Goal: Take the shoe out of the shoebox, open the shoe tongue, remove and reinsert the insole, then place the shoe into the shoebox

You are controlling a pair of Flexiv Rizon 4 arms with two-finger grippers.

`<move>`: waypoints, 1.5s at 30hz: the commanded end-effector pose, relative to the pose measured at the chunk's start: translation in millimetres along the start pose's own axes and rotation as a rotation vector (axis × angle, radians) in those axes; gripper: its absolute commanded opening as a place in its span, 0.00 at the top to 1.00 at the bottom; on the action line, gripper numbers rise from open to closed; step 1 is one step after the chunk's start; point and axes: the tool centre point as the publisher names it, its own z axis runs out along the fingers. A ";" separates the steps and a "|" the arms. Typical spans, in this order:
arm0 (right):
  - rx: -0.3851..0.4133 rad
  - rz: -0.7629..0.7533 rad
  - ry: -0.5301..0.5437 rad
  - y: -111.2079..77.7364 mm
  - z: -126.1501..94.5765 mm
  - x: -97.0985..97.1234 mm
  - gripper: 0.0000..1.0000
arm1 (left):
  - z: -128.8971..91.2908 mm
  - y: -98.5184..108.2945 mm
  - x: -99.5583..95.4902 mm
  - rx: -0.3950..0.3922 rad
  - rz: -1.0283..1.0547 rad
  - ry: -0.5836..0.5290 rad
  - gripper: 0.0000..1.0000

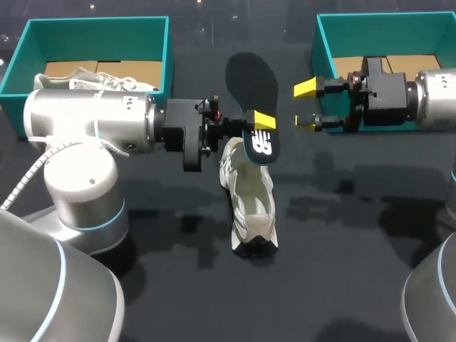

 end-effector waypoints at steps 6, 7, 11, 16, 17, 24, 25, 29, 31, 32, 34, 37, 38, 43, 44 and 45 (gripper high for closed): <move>0.060 -0.013 0.004 13.1 28.0 -6.6 0.00 | 19.1 15.2 14.9 0.019 0.003 0.000 1.00; 0.065 -0.016 0.005 12.6 30.0 -6.7 0.00 | 20.0 15.5 15.6 0.022 0.001 -0.003 1.00; 0.081 -0.026 0.008 11.0 36.3 -6.7 0.19 | 22.1 16.3 18.0 0.028 -0.009 -0.007 1.00; 0.094 -0.025 0.005 9.9 40.0 -8.1 0.56 | 22.2 15.4 19.6 0.034 -0.008 -0.006 1.00; 0.096 -0.023 0.004 9.7 40.5 -8.5 0.57 | 22.0 15.3 20.2 0.035 -0.006 -0.005 1.00; 0.100 -0.018 0.004 8.8 42.7 -9.1 0.67 | 22.0 15.6 23.3 0.028 0.009 0.005 1.00; 0.100 -0.017 0.004 8.8 42.8 -9.1 0.67 | 22.0 15.8 23.7 0.027 0.010 0.006 1.00; 0.098 -0.014 0.003 8.7 43.2 -9.0 0.69 | 22.8 16.5 25.5 0.017 0.012 0.010 1.00; 0.099 -0.014 0.004 8.6 43.7 -8.8 0.69 | 23.7 17.1 26.5 0.012 0.015 0.013 1.00; 0.099 -0.013 0.004 8.5 44.1 -8.7 0.70 | 24.2 17.3 26.8 0.009 0.015 0.013 1.00; 0.099 -0.006 -0.002 8.6 45.1 -8.6 0.71 | 25.3 17.7 27.3 0.006 0.014 0.013 1.00; 0.099 -0.003 -0.007 8.7 46.9 -8.5 0.75 | 27.1 17.7 27.8 0.003 0.015 0.013 1.00; 0.100 -0.003 -0.007 8.5 47.8 -8.2 0.76 | 27.9 17.8 28.1 0.002 0.017 0.013 1.00; 0.103 0.001 -0.012 8.1 50.1 -8.6 0.93 | 29.1 18.1 29.0 0.000 0.018 0.014 1.00; 0.103 0.002 -0.013 8.0 50.3 -9.0 1.00 | 29.3 18.3 29.6 -0.001 0.019 0.016 1.00; 0.103 0.002 -0.013 8.0 50.4 -9.1 1.00 | 29.4 18.3 29.9 -0.002 0.019 0.016 1.00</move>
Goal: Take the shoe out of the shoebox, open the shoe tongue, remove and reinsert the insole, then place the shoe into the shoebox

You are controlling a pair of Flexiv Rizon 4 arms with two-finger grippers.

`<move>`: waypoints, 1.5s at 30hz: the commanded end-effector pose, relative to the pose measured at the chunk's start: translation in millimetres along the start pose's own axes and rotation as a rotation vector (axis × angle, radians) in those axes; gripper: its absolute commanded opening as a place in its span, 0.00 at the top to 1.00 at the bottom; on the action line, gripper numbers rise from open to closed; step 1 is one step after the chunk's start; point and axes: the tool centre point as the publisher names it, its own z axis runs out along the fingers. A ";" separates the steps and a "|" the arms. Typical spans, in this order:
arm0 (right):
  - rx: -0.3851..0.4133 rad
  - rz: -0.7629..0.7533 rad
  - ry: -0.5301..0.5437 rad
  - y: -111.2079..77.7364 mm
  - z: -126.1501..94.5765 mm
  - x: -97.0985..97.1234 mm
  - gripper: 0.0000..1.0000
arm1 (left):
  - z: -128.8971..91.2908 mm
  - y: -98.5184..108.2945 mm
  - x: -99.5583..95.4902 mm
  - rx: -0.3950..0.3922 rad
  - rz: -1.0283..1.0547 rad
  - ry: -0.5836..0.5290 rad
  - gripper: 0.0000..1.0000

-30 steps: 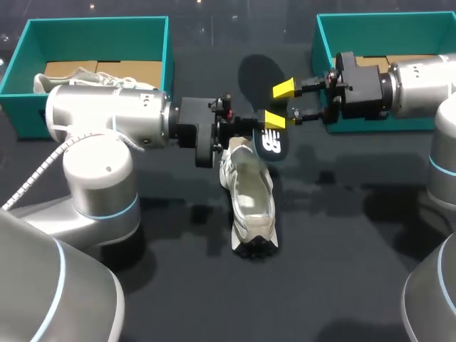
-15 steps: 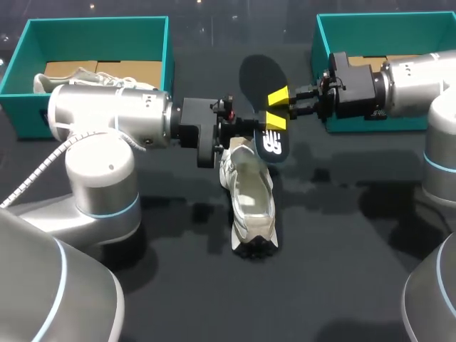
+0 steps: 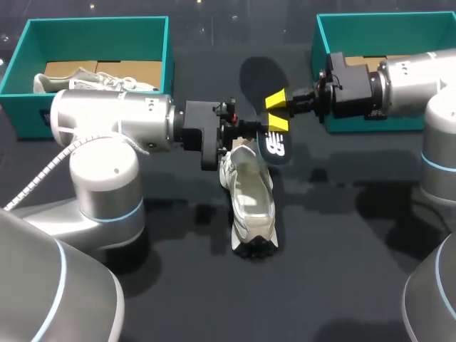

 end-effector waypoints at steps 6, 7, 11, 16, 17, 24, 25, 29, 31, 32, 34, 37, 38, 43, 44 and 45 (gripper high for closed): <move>0.001 0.001 0.000 -0.6 3.0 -0.8 1.00 | 5.0 -0.2 4.4 -0.010 0.009 0.010 1.00; 0.001 0.001 0.001 -0.7 2.7 -1.1 1.00 | 4.8 -0.9 4.6 -0.011 0.008 0.011 1.00; 0.001 0.005 0.005 -1.4 -0.3 -3.3 1.00 | -4.7 -7.1 1.0 -0.016 0.008 0.017 0.00; -0.002 0.011 0.007 -2.5 -5.1 -6.6 1.00 | -28.3 -13.1 -9.0 -0.028 0.006 0.019 0.00; -0.003 0.012 0.008 -3.0 -6.0 -7.4 1.00 | -35.6 -13.7 -11.8 -0.030 0.004 0.025 0.00; 0.007 0.021 0.014 -7.3 -7.5 -11.7 1.00 | -75.3 -7.0 -23.7 -0.011 -0.012 0.108 0.00; 0.009 0.022 0.015 -8.0 -7.5 -12.3 1.00 | -80.7 -5.3 -25.4 -0.005 -0.008 0.132 0.00; 0.014 0.037 0.013 -10.5 -8.2 -14.8 1.00 | -104.4 2.7 -34.6 0.035 0.105 0.255 0.00; 0.017 0.048 0.021 -12.1 -8.6 -14.5 1.00 | -104.4 2.7 -34.6 0.035 0.105 0.255 0.00; 0.017 0.048 0.021 -12.1 -8.6 -14.5 1.00 | -104.4 2.7 -34.6 0.035 0.105 0.255 0.00; 0.017 0.048 0.021 -12.1 -8.6 -14.5 1.00 | -104.4 2.7 -34.6 0.035 0.105 0.255 0.00; 0.017 0.048 0.021 -12.1 -8.6 -14.5 1.00 | -104.4 2.7 -34.6 0.035 0.105 0.255 0.00; 0.017 0.048 0.021 -12.1 -8.6 -14.5 1.00 | -104.4 2.7 -34.6 0.035 0.105 0.255 0.00; 0.017 0.048 0.021 -12.1 -8.6 -14.5 1.00 | -102.1 3.7 -36.2 0.025 0.093 0.261 0.00; 0.017 0.048 0.021 -12.1 -8.6 -14.5 1.00 | -101.9 3.6 -40.6 0.034 0.104 0.242 0.00; 0.017 0.048 0.021 -12.1 -8.6 -14.5 1.00 | -101.9 3.9 -44.4 0.028 0.101 0.241 0.00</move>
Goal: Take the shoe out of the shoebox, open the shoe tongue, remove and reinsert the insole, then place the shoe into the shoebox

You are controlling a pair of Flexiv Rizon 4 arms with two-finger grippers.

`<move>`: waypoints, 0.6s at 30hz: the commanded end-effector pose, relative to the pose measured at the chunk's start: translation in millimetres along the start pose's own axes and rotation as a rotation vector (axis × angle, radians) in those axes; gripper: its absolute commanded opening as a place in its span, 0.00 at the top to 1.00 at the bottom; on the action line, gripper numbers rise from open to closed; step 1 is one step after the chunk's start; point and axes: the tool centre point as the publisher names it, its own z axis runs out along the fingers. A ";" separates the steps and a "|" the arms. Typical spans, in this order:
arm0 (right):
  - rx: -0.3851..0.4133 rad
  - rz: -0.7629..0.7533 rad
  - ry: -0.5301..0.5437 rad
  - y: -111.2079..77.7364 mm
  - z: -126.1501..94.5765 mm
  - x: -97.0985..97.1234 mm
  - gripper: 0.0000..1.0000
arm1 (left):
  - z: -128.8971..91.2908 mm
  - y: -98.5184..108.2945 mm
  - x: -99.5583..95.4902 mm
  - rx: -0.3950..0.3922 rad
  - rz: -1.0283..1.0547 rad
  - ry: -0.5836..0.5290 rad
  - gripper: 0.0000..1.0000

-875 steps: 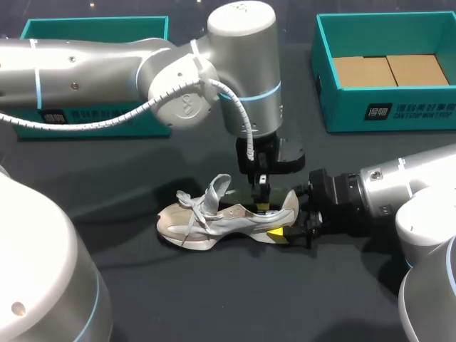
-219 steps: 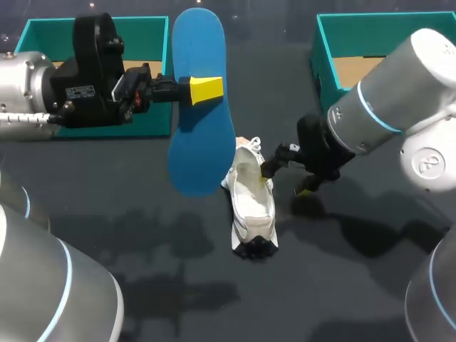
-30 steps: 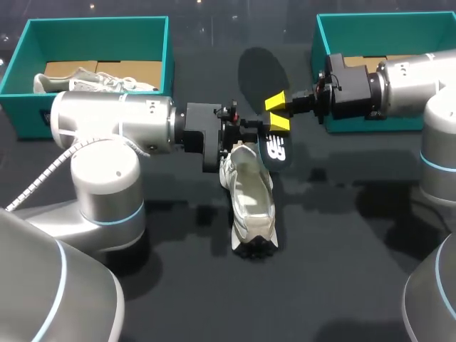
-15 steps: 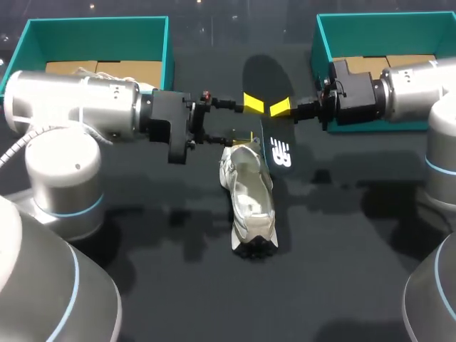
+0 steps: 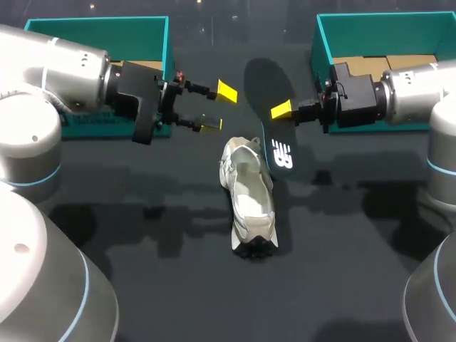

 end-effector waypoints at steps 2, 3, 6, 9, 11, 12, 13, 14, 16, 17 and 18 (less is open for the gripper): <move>0.003 -0.002 -0.005 -0.9 0.8 0.8 1.00 | -1.8 1.8 -15.9 -0.005 0.006 -0.002 0.00; 0.003 -0.003 -0.005 -1.1 1.2 0.8 1.00 | -3.4 2.9 -19.5 -0.001 0.005 0.008 0.00; -0.001 -0.002 -0.001 -3.2 0.8 -1.8 1.00 | -5.6 8.2 -27.9 0.007 -0.009 0.050 0.00; -0.010 0.008 0.005 -4.2 -0.2 -6.3 1.00 | -5.5 14.3 -33.7 0.009 -0.031 0.097 0.00; -0.013 0.011 0.008 -4.2 -0.7 -8.3 1.00 | -3.4 18.3 -35.4 0.016 -0.041 0.123 0.00; -0.015 0.013 0.008 -4.1 -0.9 -9.1 1.00 | -3.1 20.2 -36.3 0.012 -0.050 0.145 0.00; -0.018 0.015 0.007 -3.8 -1.1 -9.9 1.00 | -2.0 22.4 -37.1 0.013 -0.065 0.177 0.00; -0.021 0.018 0.003 -3.6 -1.2 -10.6 1.00 | -1.4 25.3 -37.8 0.029 -0.078 0.189 0.00; -0.023 0.038 -0.015 -2.9 -0.8 -12.4 1.00 | -2.2 32.2 -40.1 0.029 -0.076 0.271 0.00; -0.023 0.038 -0.015 -2.9 -0.8 -12.4 1.00 | -3.7 34.6 -43.1 0.004 -0.049 0.332 0.00; -0.023 0.038 -0.015 -2.9 -0.8 -12.4 1.00 | -4.2 37.8 -45.5 -0.070 -0.014 0.422 0.00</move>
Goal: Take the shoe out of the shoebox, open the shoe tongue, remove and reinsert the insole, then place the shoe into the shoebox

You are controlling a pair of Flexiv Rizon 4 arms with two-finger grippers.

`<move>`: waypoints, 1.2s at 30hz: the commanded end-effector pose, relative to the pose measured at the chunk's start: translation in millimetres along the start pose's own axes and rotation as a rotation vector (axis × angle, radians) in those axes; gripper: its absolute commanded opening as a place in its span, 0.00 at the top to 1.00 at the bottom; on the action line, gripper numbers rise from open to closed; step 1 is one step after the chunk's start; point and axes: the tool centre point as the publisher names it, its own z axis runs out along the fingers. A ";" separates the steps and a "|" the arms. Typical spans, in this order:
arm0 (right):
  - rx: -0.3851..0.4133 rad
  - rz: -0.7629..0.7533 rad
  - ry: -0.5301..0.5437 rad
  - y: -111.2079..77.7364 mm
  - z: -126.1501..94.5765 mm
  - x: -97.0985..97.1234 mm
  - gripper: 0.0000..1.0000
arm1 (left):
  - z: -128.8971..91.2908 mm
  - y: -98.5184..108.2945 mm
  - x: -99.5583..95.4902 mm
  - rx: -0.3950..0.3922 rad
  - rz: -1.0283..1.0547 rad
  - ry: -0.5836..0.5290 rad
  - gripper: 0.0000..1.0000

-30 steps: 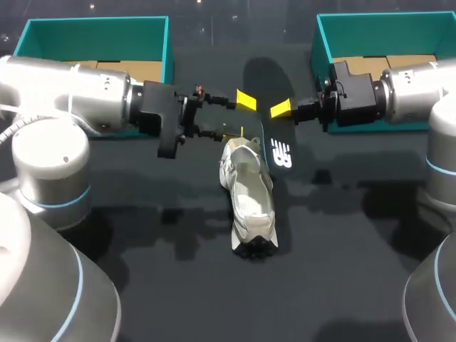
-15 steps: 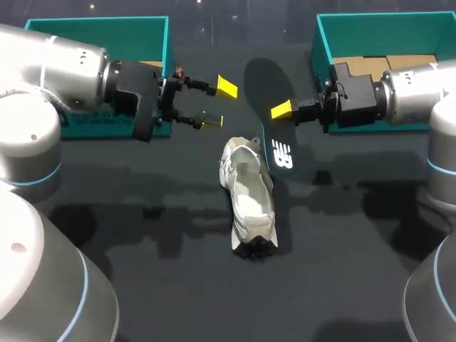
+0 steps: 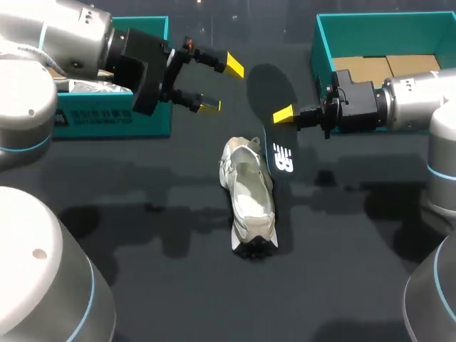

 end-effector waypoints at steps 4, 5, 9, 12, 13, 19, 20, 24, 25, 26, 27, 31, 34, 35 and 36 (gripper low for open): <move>-0.001 0.002 -0.011 -1.8 1.8 1.9 1.00 | -0.1 16.2 -13.9 -0.087 0.058 0.270 0.00; -0.001 0.002 -0.011 -1.8 1.8 1.9 1.00 | -0.1 16.2 -13.9 -0.087 0.058 0.270 0.00; -0.001 0.002 -0.011 -1.8 1.8 1.9 1.00 | -0.1 16.2 -13.9 -0.087 0.058 0.270 0.00; -0.001 0.002 -0.011 -1.8 1.8 1.9 1.00 | 1.8 19.3 -15.6 -0.068 0.043 0.259 0.00; 0.003 0.005 -0.013 -0.9 3.6 1.2 1.00 | 3.7 23.1 -17.9 -0.056 0.029 0.269 0.00; 0.025 0.027 -0.015 1.0 12.5 -6.2 1.00 | 9.6 45.8 -25.5 0.014 -0.043 0.332 0.00; 0.025 0.032 -0.013 1.0 13.4 -7.8 1.00 | 11.4 49.9 -27.5 0.030 -0.061 0.370 0.00; 0.023 0.059 -0.012 -0.5 15.6 -14.6 1.00 | 19.1 65.6 -35.5 0.005 -0.119 0.581 0.00; 0.024 0.066 -0.011 -1.2 16.2 -15.5 1.00 | 19.1 65.6 -35.5 0.005 -0.119 0.581 0.00; 0.024 0.066 -0.011 -1.2 16.2 -15.5 1.00 | 19.1 65.6 -35.5 0.005 -0.119 0.581 0.00; 0.024 0.066 -0.011 -1.2 16.2 -15.5 1.00 | 19.1 65.6 -35.5 0.005 -0.119 0.581 0.00; 0.024 0.066 -0.011 -1.2 16.2 -15.5 1.00 | 19.1 65.6 -35.5 0.005 -0.119 0.581 0.00; 0.024 0.066 -0.011 -1.2 16.2 -15.5 1.00 | 19.1 65.6 -35.5 0.005 -0.119 0.581 0.00; 0.024 0.066 -0.011 -1.2 16.2 -15.5 1.00 | 19.1 65.6 -35.5 0.005 -0.119 0.581 0.00; 0.024 0.066 -0.011 -1.2 16.2 -15.5 1.00 | 21.1 68.0 -36.0 0.009 -0.132 0.587 0.00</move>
